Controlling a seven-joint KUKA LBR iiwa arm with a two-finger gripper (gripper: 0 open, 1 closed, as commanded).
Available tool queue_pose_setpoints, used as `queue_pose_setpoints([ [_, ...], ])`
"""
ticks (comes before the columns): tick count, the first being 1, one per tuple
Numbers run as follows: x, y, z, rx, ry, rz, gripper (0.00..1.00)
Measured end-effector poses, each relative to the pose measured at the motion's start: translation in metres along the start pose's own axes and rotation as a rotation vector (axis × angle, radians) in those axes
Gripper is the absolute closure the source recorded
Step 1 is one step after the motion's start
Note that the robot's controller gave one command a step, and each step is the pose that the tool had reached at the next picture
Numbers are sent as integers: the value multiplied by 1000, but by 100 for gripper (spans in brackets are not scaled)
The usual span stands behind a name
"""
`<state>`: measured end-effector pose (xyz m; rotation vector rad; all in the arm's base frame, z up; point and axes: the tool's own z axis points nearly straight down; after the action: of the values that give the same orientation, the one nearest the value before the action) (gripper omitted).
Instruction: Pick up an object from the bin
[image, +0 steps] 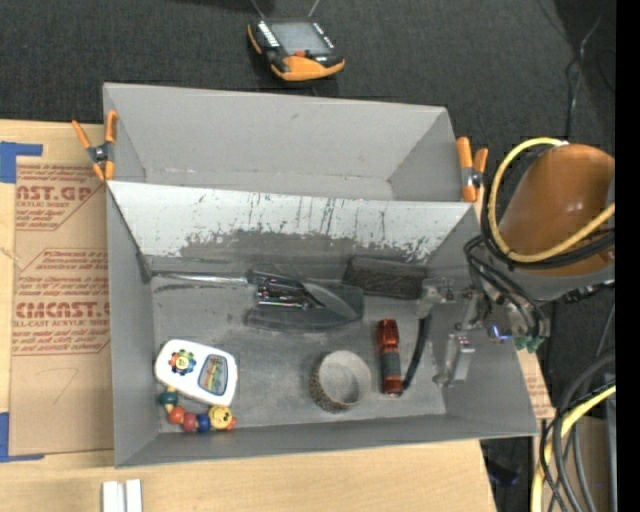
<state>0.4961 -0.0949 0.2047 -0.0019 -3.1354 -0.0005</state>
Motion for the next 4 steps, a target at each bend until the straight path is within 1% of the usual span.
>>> queue_pose_setpoints([
  [1, -2, 0, -3, 1, -7, -2, 0],
  [2, -39, -21, 65, 4, -9, -565, 0],
  [3, -53, 10, 44, 4, -12, -695, 0],
  [4, -61, 0, 91, 0, -1, -1107, 0],
])
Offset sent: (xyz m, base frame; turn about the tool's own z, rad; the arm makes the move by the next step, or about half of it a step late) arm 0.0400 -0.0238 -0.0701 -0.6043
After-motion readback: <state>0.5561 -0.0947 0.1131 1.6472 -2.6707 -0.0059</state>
